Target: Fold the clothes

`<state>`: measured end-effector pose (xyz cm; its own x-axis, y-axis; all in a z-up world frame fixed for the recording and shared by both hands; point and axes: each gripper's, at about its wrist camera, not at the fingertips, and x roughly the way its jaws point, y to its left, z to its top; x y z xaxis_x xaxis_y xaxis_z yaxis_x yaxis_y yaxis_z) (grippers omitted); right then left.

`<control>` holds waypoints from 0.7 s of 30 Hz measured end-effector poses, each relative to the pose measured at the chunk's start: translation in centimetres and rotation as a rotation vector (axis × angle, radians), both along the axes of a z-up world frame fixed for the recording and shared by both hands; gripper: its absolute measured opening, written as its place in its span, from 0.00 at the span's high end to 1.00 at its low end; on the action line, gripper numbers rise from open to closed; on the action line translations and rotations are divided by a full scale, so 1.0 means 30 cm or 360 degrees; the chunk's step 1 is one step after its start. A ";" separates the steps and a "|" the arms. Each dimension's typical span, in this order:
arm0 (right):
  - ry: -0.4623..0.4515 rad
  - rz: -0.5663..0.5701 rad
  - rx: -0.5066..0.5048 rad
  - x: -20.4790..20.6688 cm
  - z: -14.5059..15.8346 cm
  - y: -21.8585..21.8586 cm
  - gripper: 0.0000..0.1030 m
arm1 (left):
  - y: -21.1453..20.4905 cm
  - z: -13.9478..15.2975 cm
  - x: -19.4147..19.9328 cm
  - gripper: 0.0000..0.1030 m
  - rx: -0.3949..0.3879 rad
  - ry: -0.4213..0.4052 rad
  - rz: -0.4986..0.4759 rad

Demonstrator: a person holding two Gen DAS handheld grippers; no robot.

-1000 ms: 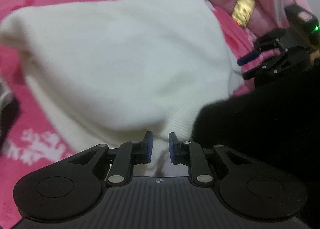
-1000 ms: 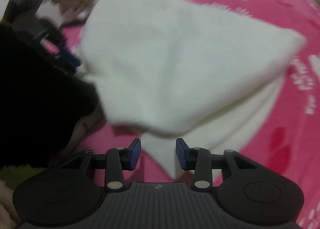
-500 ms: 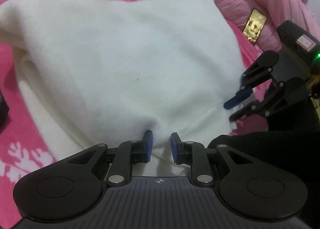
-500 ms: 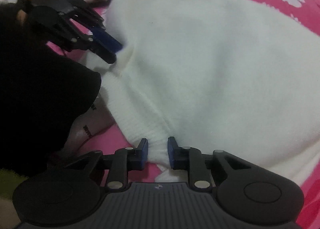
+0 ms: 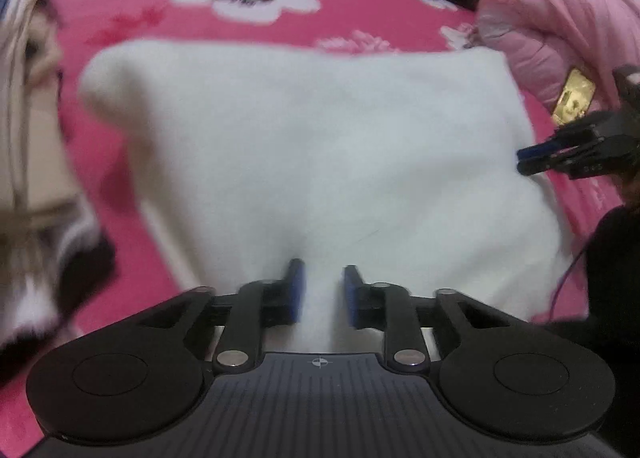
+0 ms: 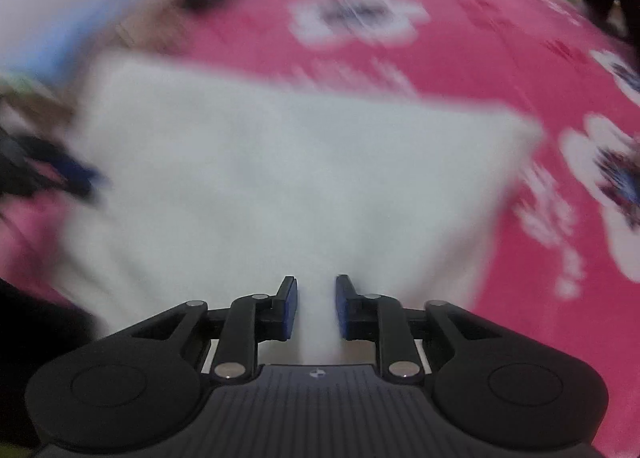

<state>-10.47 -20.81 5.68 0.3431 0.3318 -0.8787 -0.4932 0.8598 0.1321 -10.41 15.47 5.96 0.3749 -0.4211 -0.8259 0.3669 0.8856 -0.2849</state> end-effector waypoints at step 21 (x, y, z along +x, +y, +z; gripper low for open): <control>-0.0394 -0.0520 0.0269 0.253 0.087 -0.165 0.81 | 0.051 0.163 0.089 0.69 0.0230 -0.0566 0.0333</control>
<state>-2.89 -25.77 8.29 0.6472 0.3030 -0.6995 -0.2333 0.9523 0.1967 -7.73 17.00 10.85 0.7116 -0.1952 -0.6750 0.2282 0.9728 -0.0408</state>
